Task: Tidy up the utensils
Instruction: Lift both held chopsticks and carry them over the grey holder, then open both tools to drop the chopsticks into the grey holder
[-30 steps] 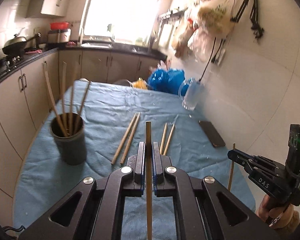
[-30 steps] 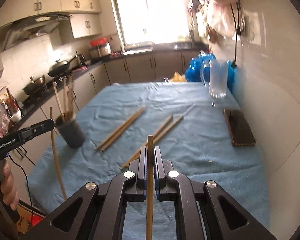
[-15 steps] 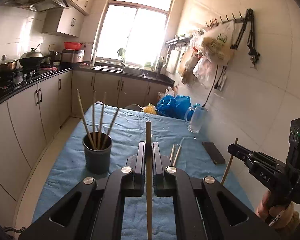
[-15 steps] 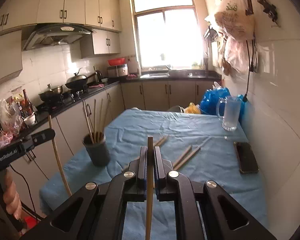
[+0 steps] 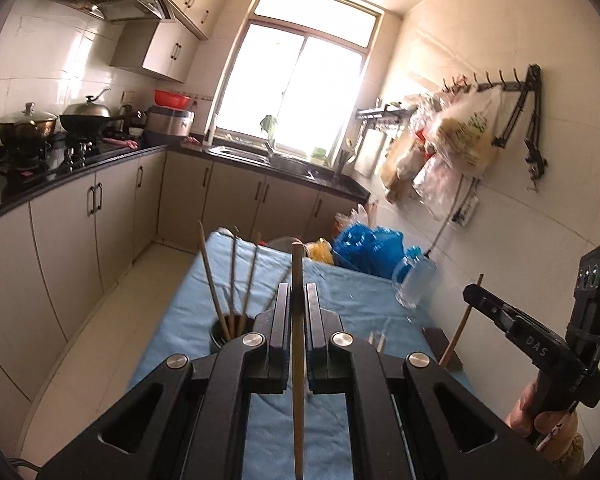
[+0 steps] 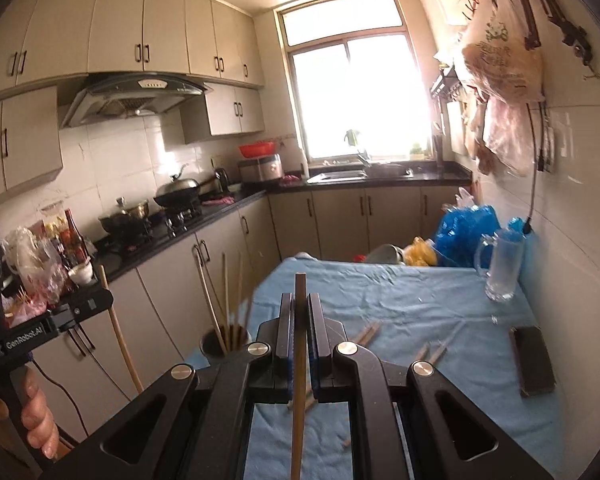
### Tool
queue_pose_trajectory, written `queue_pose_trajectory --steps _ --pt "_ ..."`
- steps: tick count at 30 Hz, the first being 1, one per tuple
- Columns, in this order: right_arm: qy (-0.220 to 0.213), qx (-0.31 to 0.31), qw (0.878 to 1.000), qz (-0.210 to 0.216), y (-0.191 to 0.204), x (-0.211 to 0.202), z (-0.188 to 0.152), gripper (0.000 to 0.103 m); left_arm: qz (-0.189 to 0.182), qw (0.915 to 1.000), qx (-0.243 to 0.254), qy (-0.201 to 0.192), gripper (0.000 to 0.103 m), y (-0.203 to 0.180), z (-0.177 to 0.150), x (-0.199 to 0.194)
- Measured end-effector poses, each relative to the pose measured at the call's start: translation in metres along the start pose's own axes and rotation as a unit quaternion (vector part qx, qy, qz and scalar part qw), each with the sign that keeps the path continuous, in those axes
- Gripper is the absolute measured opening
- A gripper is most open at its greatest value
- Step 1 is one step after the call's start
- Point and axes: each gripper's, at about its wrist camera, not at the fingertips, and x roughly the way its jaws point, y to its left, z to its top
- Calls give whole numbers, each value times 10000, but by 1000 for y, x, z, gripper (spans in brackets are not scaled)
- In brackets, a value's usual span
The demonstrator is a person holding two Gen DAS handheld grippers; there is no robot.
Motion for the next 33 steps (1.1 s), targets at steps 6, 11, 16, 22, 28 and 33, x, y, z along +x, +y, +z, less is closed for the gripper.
queue_pose_trajectory --steps 6,11,16,22,28,33 --pt "-170 90 9990 400 15 33 35 6 195 9995 -124 -198 5 25 41 24" --pt "-377 67 9971 662 35 69 61 6 387 9983 -225 -376 5 42 69 49" --pt "-555 231 9937 947 50 107 80 6 536 9972 -259 -454 5 53 90 80" --pt "-577 275 9932 977 59 152 69 6 671 9972 -330 -42 5 69 78 130" --pt "81 316 9949 959 54 191 34 6 755 9950 -467 466 5 83 56 163" --pt "387 356 9946 897 45 199 16 7 878 9942 -380 493 7 80 47 160"
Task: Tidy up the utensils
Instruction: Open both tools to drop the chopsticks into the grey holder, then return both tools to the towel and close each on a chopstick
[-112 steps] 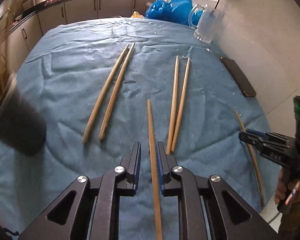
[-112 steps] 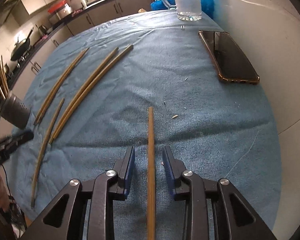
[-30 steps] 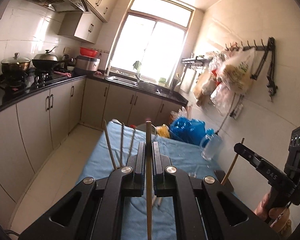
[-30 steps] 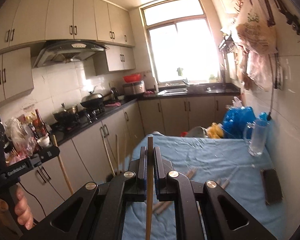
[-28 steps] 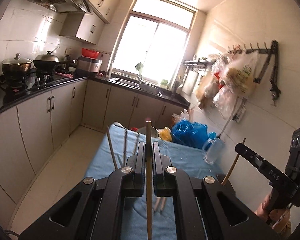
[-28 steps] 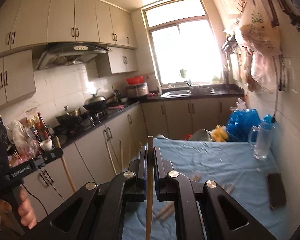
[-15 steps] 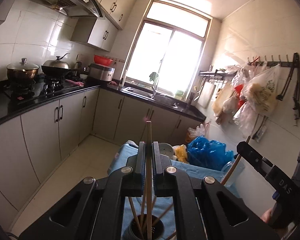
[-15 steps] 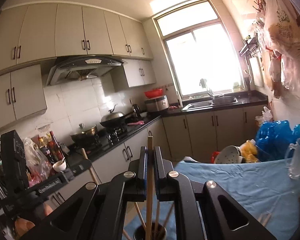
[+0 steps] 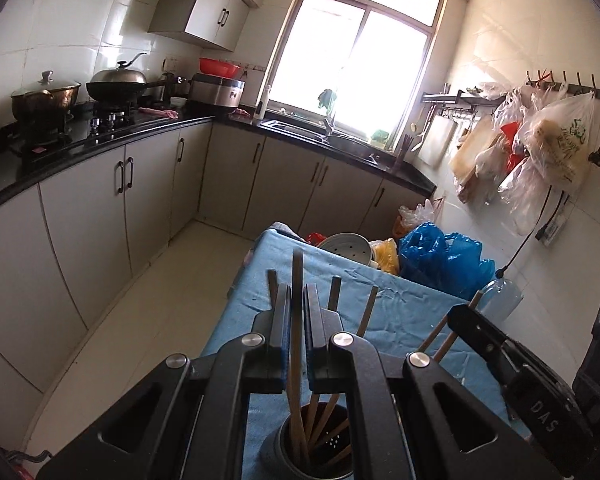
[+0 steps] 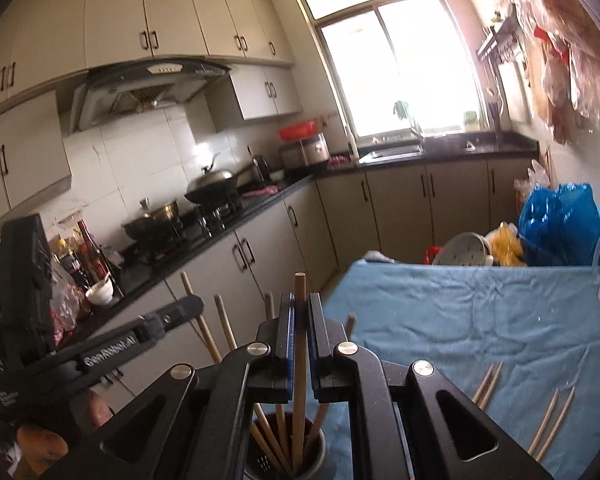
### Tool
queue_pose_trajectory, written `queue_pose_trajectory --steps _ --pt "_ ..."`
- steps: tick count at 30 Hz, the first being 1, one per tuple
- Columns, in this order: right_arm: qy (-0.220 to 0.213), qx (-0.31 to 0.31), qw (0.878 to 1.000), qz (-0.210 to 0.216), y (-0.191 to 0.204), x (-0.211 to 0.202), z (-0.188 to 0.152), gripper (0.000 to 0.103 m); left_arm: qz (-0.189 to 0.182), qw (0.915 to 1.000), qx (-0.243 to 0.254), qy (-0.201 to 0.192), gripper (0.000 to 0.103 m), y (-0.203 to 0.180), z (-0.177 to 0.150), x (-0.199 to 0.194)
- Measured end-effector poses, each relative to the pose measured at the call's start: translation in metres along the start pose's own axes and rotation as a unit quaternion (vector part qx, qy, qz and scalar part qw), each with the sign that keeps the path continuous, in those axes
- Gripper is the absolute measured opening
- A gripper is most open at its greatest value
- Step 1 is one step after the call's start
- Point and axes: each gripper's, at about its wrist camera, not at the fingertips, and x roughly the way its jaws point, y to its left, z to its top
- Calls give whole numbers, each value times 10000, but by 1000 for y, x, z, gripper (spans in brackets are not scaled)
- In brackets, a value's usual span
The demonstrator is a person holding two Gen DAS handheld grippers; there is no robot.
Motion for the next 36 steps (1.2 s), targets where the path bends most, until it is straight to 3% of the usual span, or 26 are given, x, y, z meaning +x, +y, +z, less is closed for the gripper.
queue_pose_trajectory --steps 2,5,7,11,16,22,26,32,34,36 --pt "43 38 10000 -51 -4 1 -2 7 52 10000 38 32 14 -1 -3 -4" --pt "120 36 9999 -81 -5 -1 -3 18 147 9999 13 -19 39 -1 -8 -15" --pt "43 -10 9999 -98 -4 -10 -2 42 193 9997 18 -114 41 -2 -10 -27" --pt "-184 -71 9997 -140 -2 -34 2 48 273 9993 84 -225 43 -10 -17 -52" --pt "-287 132 9990 -306 -26 -71 -4 57 78 9995 102 -280 50 -28 -34 -81" --pt "2 745 9943 -768 -90 -105 -36 59 -279 9988 407 -44 56 -71 -67 -92" --pt "538 1027 9849 -1287 -144 -119 -70 59 -496 9952 709 467 56 -107 -96 -72" --pt "1359 1391 9694 -1497 -203 -118 -115 58 -703 9801 1295 1332 56 -155 -144 -17" --pt "1476 1506 9661 -1489 -216 -113 -124 49 -692 9745 1412 1600 55 -164 -157 3" --pt "1558 1589 9636 -1483 -226 -106 -127 49 -653 9701 1469 1820 51 -175 -166 23"
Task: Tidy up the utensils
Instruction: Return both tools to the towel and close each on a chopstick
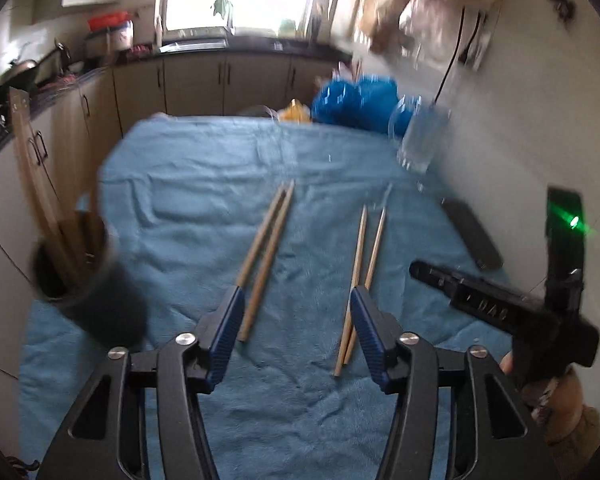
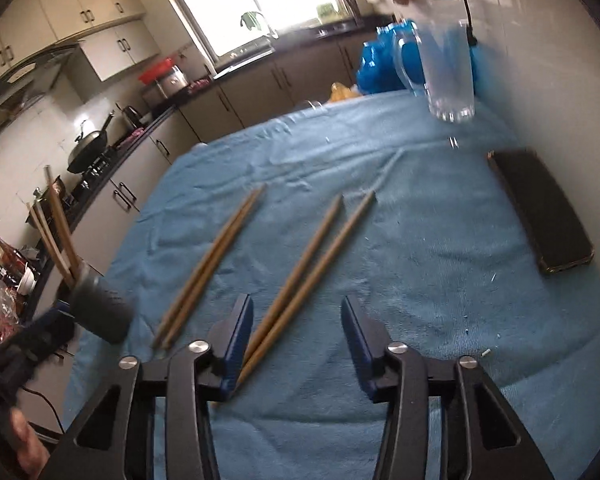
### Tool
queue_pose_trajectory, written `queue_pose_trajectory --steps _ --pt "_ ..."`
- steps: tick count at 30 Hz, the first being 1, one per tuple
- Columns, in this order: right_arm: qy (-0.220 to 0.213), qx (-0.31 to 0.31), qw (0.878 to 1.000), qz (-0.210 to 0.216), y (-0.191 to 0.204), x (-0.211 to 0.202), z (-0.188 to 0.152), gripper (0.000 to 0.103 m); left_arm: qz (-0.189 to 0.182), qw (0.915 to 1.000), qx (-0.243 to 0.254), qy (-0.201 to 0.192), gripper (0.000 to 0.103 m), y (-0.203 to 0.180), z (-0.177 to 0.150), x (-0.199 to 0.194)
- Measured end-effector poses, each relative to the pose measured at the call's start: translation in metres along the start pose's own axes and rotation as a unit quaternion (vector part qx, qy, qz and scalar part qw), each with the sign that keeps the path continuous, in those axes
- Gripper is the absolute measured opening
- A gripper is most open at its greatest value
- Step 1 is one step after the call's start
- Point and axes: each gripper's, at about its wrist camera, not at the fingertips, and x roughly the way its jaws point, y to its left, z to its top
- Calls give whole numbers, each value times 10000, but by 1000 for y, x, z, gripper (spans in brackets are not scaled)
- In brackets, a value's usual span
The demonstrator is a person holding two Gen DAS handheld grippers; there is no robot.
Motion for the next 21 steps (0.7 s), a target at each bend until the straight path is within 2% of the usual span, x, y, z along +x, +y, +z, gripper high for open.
queue_pose_trajectory --steps 4,6,12,17,21 --pt "136 -2 9999 -14 -10 20 12 49 77 9995 106 301 50 -9 5 42" --pt "259 -42 9996 -87 -14 35 22 49 11 9987 95 496 44 -13 4 61" --pt "610 -171 9971 -426 -21 81 49 42 -128 9976 -81 675 44 -10 4 84" --pt "738 -616 9915 -881 -12 101 58 39 -138 9969 -202 747 44 -6 13 96" --pt "833 -818 9870 -1107 -15 100 59 22 -237 9966 -89 787 44 -17 20 103"
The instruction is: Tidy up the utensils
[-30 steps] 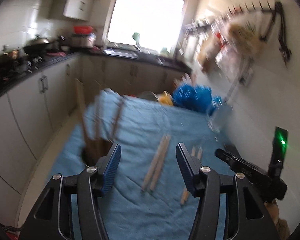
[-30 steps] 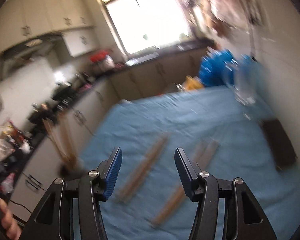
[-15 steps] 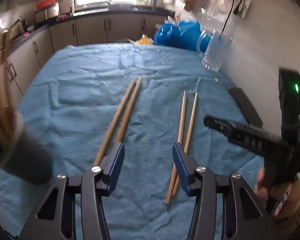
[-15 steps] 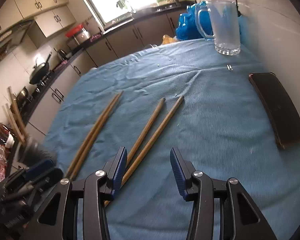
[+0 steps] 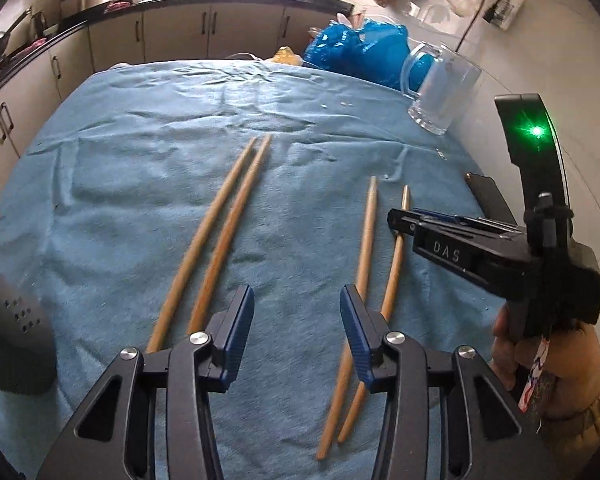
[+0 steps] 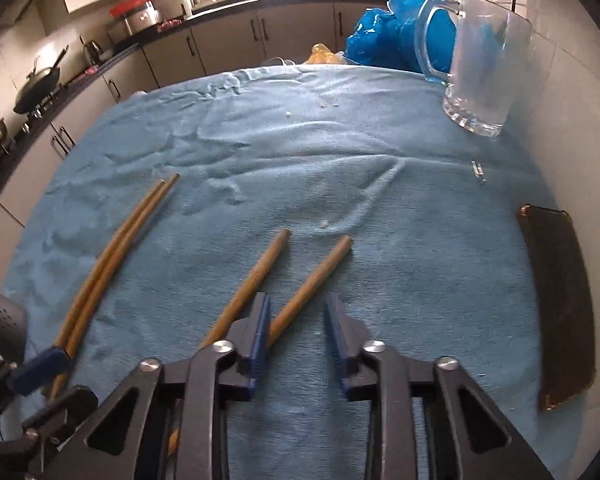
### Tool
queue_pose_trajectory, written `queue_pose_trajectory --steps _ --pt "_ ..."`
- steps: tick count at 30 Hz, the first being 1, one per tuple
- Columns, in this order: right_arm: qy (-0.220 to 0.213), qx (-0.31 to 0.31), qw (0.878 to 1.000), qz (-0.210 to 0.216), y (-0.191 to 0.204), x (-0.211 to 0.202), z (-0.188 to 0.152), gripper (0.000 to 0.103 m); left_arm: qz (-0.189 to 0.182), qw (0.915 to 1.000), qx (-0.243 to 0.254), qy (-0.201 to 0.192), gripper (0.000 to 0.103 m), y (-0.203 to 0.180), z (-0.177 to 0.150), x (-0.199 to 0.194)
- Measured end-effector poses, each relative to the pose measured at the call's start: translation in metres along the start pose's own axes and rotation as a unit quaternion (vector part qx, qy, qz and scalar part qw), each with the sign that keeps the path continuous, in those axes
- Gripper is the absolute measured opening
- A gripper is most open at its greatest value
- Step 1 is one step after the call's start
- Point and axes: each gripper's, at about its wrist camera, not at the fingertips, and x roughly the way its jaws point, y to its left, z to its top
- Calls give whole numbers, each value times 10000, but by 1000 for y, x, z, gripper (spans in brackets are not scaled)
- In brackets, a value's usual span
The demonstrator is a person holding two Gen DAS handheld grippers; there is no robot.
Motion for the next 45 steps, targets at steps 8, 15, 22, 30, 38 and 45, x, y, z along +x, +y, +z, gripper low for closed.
queue_pose_trajectory --steps 8,15,22,30,38,45 --pt "246 114 9992 -278 -40 -13 -11 21 -52 9985 485 254 43 -34 13 29" --pt "190 222 9990 -327 -56 -28 -32 17 242 9961 723 442 7 -54 13 51" --pt "59 346 9987 -368 -50 -34 -44 14 21 9981 102 608 7 -32 -14 28" --pt "128 98 9999 -54 -30 -55 -85 13 -461 9941 -536 818 7 -7 -76 -15" --pt "215 42 9996 182 -19 -80 -131 13 -403 9969 -397 550 7 -5 -108 -40" --pt "130 232 9991 322 -22 -86 -144 14 -413 9977 -385 384 7 -1 -115 -56"
